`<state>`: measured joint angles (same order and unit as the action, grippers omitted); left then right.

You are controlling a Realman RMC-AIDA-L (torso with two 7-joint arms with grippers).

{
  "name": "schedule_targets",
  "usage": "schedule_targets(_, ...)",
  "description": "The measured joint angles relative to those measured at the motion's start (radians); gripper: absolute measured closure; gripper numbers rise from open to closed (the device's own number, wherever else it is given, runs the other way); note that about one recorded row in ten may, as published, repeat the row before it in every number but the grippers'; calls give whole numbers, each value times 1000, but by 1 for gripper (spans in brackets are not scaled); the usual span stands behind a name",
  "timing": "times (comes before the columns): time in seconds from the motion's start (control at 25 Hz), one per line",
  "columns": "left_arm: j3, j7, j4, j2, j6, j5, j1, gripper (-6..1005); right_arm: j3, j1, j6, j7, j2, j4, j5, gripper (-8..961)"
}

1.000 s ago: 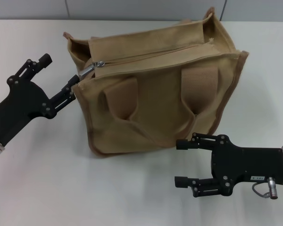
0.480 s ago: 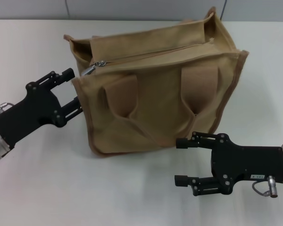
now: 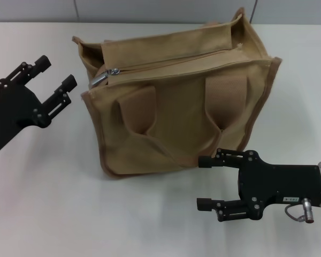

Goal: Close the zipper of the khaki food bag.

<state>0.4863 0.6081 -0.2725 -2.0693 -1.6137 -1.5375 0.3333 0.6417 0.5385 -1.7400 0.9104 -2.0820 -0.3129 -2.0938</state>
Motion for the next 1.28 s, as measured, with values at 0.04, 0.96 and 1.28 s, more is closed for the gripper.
schedule_targets(0.04, 1, -9, 6, -1, 5, -1, 1, 339, 0, 0, 0, 0, 0, 0, 0, 197)
schedule_targets(0.96, 100, 158, -81, 9, 60, -123, 61, 363, -1, 3, -10, 14, -1, 0, 7, 212)
schedule_targets(1.28, 57, 160, -91, 16, -57, -114, 39, 483, -1, 2, -12, 16, -1, 0, 10, 217)
